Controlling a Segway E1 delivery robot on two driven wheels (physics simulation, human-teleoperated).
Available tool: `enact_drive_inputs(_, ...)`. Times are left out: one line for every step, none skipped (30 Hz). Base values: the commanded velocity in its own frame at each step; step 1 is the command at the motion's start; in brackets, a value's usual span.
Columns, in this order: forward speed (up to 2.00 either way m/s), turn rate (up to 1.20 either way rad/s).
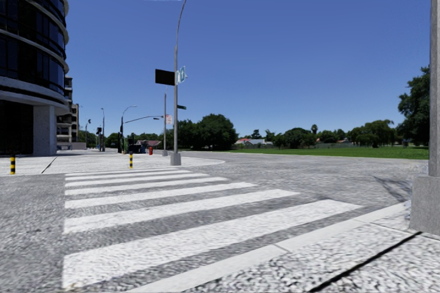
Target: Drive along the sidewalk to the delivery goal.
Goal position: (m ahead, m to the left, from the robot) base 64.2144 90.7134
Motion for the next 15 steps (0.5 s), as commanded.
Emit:
enact_drive_inputs(2.0, 0.48)
enact_drive_inputs(2.0, 0.48)
enact_drive_inputs(2.0, 0.48)
enact_drive_inputs(2.0, 0.48)
enact_drive_inputs(2.0, 0.48)
enact_drive_inputs(2.0, 0.48)
enact_drive_inputs(2.0, 0.48)
enact_drive_inputs(2.0, 0.49)
enact_drive_inputs(2.0, 0.49)
enact_drive_inputs(2.0, 0.49)
enact_drive_inputs(2.0, 0.5)
enact_drive_inputs(2.0, 0.5)
enact_drive_inputs(2.0, 0.5)
enact_drive_inputs(2.0, 0.5)
enact_drive_inputs(2.0, 0.5)
